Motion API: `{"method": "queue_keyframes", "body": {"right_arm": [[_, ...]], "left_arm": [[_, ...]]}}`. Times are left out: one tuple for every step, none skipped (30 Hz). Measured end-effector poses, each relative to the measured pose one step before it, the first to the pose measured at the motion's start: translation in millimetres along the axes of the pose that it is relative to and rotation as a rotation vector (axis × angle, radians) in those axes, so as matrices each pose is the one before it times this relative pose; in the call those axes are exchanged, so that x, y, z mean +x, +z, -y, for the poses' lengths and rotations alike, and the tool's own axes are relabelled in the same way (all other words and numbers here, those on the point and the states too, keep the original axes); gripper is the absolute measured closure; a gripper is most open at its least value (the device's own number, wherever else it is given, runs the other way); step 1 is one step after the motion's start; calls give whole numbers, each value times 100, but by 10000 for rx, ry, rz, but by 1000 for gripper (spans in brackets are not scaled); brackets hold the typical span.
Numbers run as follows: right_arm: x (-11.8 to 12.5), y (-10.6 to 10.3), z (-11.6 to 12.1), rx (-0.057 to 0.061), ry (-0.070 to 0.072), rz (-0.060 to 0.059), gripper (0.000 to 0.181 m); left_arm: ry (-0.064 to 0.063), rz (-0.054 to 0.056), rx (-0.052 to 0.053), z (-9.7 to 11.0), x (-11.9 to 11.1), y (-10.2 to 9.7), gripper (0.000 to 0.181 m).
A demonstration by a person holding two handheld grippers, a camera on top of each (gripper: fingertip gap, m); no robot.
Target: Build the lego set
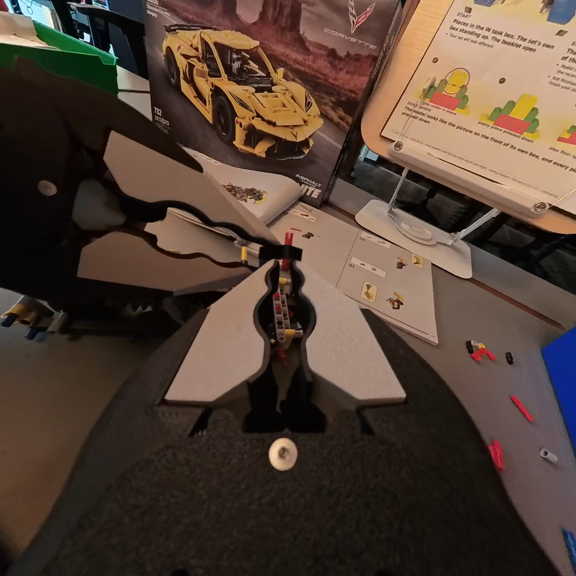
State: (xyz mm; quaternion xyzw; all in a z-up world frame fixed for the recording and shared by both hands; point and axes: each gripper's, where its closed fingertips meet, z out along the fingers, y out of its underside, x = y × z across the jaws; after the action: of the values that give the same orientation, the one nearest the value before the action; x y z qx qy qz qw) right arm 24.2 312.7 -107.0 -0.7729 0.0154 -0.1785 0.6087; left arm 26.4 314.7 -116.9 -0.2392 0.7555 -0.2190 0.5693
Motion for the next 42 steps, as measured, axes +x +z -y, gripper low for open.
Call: {"method": "queue_keyframes", "body": {"right_arm": [[14, -16, -21, -8, -16, -9, 176], [17, -10, -61, -18, 28, 14, 177], [-34, -11, -43, -36, 93, 82, 177], [-31, -43, 68, 37, 156, 97, 178], [-49, -31, -10, -22, 223, 147, 178], [-43, -27, -84, -92, 266, 185, 178], [-47, -55, 40, 9, 279, 167, 178], [-43, -74, 66, 50, 261, 176, 178], [-61, -61, -2, 34, 341, 249, 178], [-88, -76, 37, 88, 581, 378, 178], [-117, -98, 53, 107, 804, 491, 179], [-125, -126, 57, 87, 697, 478, 179], [-120, -117, 44, 68, 448, 371, 179], [-103, -84, -16, 21, 164, 235, 179], [-118, -53, -61, -20, 107, 198, 179], [-147, -65, -7, 36, 207, 254, 179], [-191, -99, 94, 98, 420, 356, 179], [-236, -126, 185, 159, 516, 426, 179], [-285, -129, 226, 165, 470, 443, 179], [-294, -112, 132, 95, 388, 429, 179], [-282, -101, 122, 76, 402, 427, 179], [-295, -100, 96, 65, 445, 447, 179], [-345, -100, 117, 85, 478, 485, 179], [-331, -101, 146, 95, 391, 413, 179], [-366, -48, 79, 53, 291, 383, 179], [-396, -80, 94, 48, 343, 418, 179], [-473, -55, 86, 62, 318, 450, 179], [-539, -35, 39, 46, 388, 524, 180], [-591, -29, -20, 11, 509, 611, 179], [-628, -25, -37, 15, 621, 673, 179], [-610, 5, -51, 28, 629, 680, 180], [-466, 43, -109, -6, 450, 502, 180], [-331, 53, -103, -10, 285, 348, 180], [-227, 8, -57, 1, 279, 276, 180], [-183, 4, -75, 2, 325, 276, 180], [-111, 9, -47, 23, 306, 240, 181], [-89, 3, -20, 43, 294, 211, 180], [-87, 9, -15, 27, 247, 177, 181], [-25, 27, 32, 36, 52, 42, 180], [38, -11, 170, 100, -144, -86, 180], [116, -36, 145, 95, -182, -131, 180], [84, -16, 10, -20, -2, -72, 180]], "left_arm": [[104, 37, 7, 81, 16, -10, 165], [102, 2, -37, -11, 53, 1, 165], [66, 9, 6, 15, 19, -19, 165], [24, 23, 63, 71, -34, -43, 165], [46, -33, 47, 32, 32, -21, 165], [78, -7, 52, -2, 30, -10, 165], [77, 78, 79, 78, -38, -15, 165], [102, 81, 50, 87, -25, -32, 165], [142, 70, 38, 71, -20, -27, 165], [157, 81, 67, 99, -35, -45, 165], [156, 76, 93, 131, -51, -54, 165], [152, 63, 93, 145, -49, -50, 165], [129, 53, 71, 132, -24, -56, 165], [139, 34, 38, 87, 8, -46, 165], [190, 48, 61, 56, 14, -58, 165], [226, 84, 104, 103, -37, -87, 165], [222, 102, 137, 164, -129, -110, 165], [144, 107, 172, 240, -189, -127, 165], [38, 80, 175, 260, -198, -132, 165], [-10, 46, 160, 224, -152, -127, 165], [14, 50, 170, 238, -121, -122, 165], [59, 72, 157, 232, -138, -114, 164], [59, 91, 179, 279, -159, -117, 164], [3, 84, 158, 278, -181, -95, 164], [-35, 68, 154, 277, -154, -108, 165], [-27, 66, 204, 332, -167, -128, 165], [7, 100, 229, 374, -205, -137, 165], [25, 103, 274, 426, -211, -149, 165], [37, 92, 308, 467, -173, -166, 165], [54, 113, 316, 505, -187, -143, 165], [71, 126, 259, 479, -185, -122, 165], [61, 103, 156, 357, -143, -77, 165], [-5, 52, 112, 269, -79, -53, 165], [-29, 6, 88, 193, -47, -43, 164], [50, 23, 65, 144, -34, -41, 164], [87, 39, 23, 90, -29, -24, 164], [37, 19, 11, 64, -23, -5, 164], [15, 23, -4, 67, -36, -18, 164], [18, 34, -33, -4, -40, -7, 164], [15, 15, -82, -103, -48, 21, 164], [29, -10, -89, -126, 6, 22, 164], [53, -17, -32, -62, 36, -7, 164]]}}
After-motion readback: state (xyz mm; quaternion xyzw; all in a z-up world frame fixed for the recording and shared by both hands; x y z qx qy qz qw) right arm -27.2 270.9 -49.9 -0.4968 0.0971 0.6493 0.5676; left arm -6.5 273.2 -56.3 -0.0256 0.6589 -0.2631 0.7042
